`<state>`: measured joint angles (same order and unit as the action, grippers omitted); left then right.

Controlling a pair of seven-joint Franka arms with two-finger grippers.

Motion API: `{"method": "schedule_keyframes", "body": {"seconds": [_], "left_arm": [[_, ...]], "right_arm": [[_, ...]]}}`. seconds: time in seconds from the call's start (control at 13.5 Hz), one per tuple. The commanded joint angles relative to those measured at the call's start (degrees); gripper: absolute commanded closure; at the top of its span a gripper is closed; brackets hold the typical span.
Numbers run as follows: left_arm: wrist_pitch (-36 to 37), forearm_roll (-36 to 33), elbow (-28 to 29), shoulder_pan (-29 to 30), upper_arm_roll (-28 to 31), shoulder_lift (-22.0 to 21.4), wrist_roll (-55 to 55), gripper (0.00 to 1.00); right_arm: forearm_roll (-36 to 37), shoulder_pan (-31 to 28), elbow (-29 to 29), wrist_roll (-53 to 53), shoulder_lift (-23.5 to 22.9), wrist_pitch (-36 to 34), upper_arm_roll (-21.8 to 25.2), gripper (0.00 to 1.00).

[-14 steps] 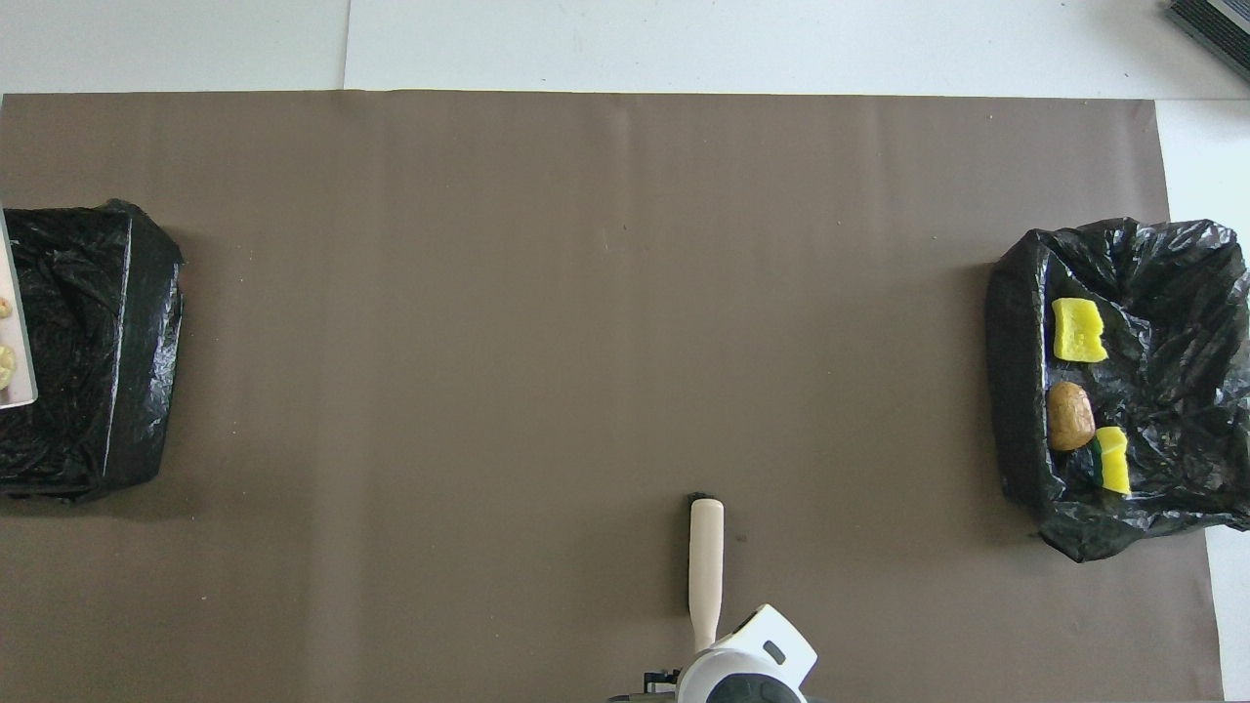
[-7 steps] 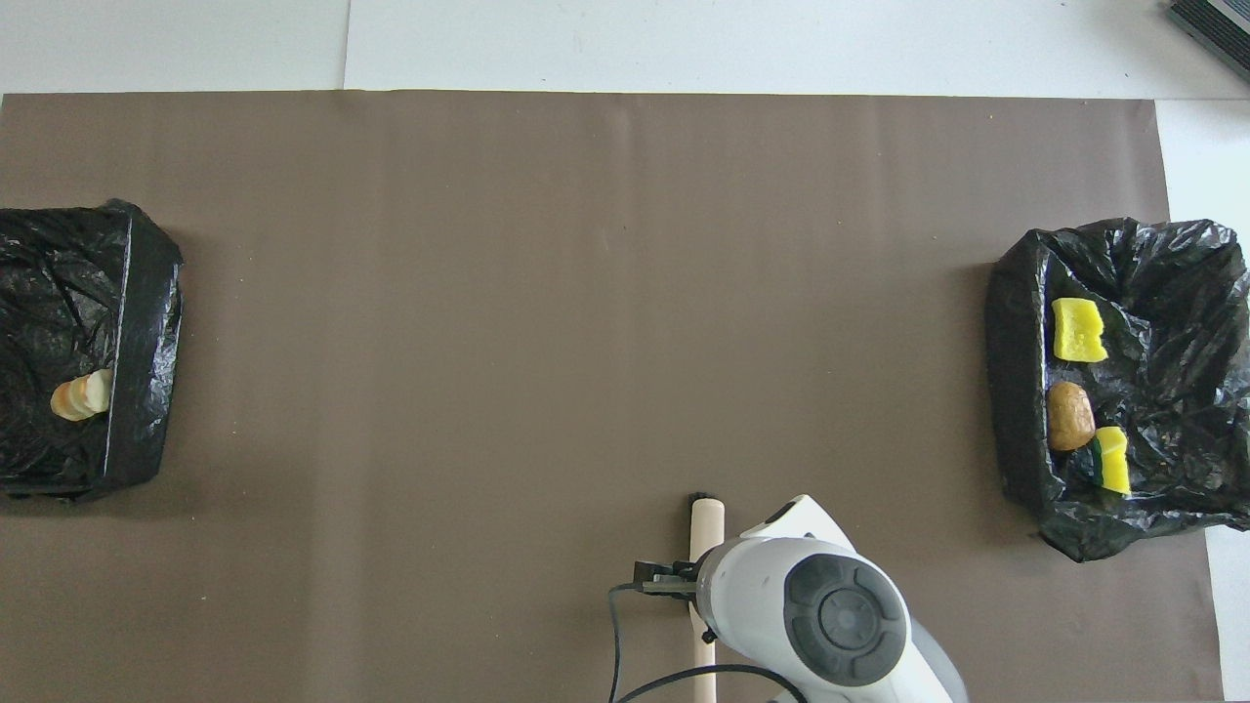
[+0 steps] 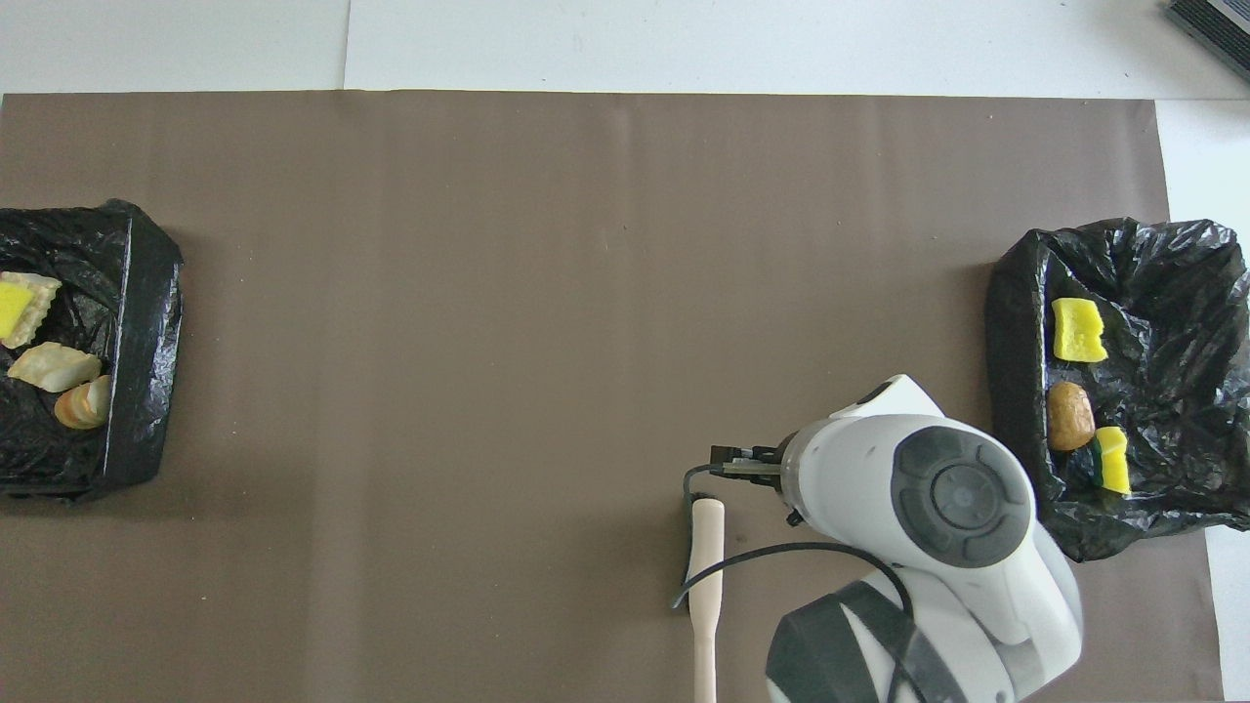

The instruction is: Sweep and dump trash in bin

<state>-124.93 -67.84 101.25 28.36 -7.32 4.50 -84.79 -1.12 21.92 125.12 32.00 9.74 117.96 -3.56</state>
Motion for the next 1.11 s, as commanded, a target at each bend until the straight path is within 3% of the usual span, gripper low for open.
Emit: {"method": "schedule_keyframes", "body": {"seconds": [0.0, 0.15, 0.52, 0.67, 0.81, 1.04], "left_arm": [[3.37, -1.07, 1.41, -2.69, -0.24, -3.62, 1.12, 1.0], [9.5, 5.04, 1.41, -6.99, -0.33, -3.62, 3.65, 1.0], [27.07, 26.06, 0.7, -16.83, -0.42, -3.97, 17.43, 1.0], [33.24, 29.59, 0.7, -21.66, -0.5, -4.5, 26.56, 1.0], [37.99, 38.35, 0.53, -25.97, -0.5, -5.02, 35.09, 1.0], [40.03, 49.0, 0.44, -32.74, -0.5, -5.29, 49.94, 1.0]], "right_arm": [[0.77, -7.3, -4.26, -9.12, -1.57, -2.99, -0.57, 0.0], [0.77, -12.5, -7.59, -15.54, -1.92, -5.63, -0.57, 0.0], [1.74, -18.84, -19.88, -16.62, -2.27, -17.39, -0.4, 0.0], [1.74, -19.28, -22.8, -16.71, -2.45, -20.48, -0.22, 0.0], [1.48, -19.37, -23.42, -17.5, -1.83, -22.07, 0.65, 0.0], [1.3, -19.46, -26.66, -17.77, -1.92, -25.48, 0.92, 0.0]]}}
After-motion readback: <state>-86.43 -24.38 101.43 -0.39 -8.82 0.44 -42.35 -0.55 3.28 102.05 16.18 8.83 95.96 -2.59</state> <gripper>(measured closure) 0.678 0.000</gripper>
